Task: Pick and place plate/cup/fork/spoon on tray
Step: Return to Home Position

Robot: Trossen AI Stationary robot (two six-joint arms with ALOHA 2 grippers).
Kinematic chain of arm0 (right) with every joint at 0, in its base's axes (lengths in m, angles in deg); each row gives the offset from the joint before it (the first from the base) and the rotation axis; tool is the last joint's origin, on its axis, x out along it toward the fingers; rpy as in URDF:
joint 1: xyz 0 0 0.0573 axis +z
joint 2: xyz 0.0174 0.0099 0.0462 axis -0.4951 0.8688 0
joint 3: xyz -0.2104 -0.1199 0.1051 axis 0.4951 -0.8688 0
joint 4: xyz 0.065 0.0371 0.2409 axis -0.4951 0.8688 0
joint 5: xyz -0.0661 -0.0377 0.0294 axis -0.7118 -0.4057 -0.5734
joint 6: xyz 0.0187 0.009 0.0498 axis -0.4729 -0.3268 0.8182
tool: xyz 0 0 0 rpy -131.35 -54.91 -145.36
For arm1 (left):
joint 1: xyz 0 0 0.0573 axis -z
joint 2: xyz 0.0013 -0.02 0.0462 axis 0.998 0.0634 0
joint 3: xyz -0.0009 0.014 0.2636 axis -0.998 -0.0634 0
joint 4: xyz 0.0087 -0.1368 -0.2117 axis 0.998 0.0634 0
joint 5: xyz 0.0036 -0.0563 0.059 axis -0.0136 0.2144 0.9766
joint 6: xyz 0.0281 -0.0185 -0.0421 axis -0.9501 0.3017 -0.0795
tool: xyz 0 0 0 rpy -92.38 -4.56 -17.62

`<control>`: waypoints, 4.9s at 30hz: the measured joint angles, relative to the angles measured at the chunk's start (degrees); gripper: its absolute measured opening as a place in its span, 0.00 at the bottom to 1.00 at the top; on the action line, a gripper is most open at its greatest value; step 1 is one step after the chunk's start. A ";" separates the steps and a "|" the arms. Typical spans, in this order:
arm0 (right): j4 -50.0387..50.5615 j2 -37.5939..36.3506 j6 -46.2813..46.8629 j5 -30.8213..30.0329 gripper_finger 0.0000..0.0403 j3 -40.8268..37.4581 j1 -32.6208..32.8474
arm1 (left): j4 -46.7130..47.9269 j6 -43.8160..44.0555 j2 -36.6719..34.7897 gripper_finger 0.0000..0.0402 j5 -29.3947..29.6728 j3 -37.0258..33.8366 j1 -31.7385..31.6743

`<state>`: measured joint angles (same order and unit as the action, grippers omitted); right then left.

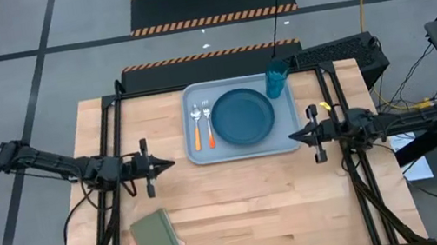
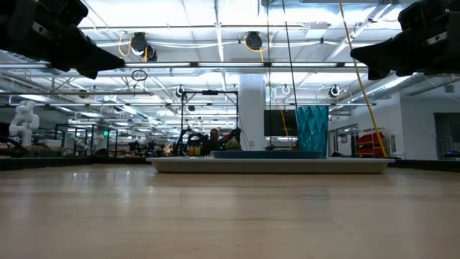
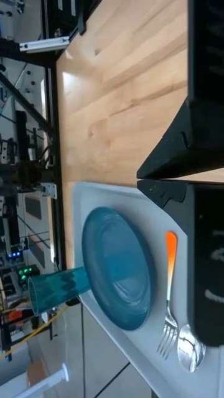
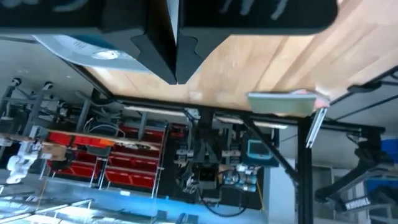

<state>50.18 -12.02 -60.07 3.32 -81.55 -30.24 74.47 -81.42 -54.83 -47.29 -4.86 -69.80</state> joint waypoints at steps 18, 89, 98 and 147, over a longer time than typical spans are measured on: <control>9.88 -10.82 5.35 -2.09 0.00 -0.02 -1.02 | 0.34 0.71 -0.01 0.01 -0.09 0.02 -0.42; 13.94 -11.27 8.20 0.94 0.00 -0.02 -0.96 | -2.26 -5.32 -13.57 0.01 -17.39 -10.69 -10.17; 13.92 -11.27 8.20 0.93 0.00 -0.02 -0.96 | -2.43 -6.33 -16.70 0.01 -21.57 -10.69 -10.17; 13.92 -11.25 8.21 0.92 0.00 -0.01 -0.96 | 7.48 -10.79 -31.71 0.01 -25.62 -10.64 -21.17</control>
<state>64.10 -23.28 -51.87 4.24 -81.56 -31.20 81.95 -92.20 -86.55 -72.91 -15.50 -90.97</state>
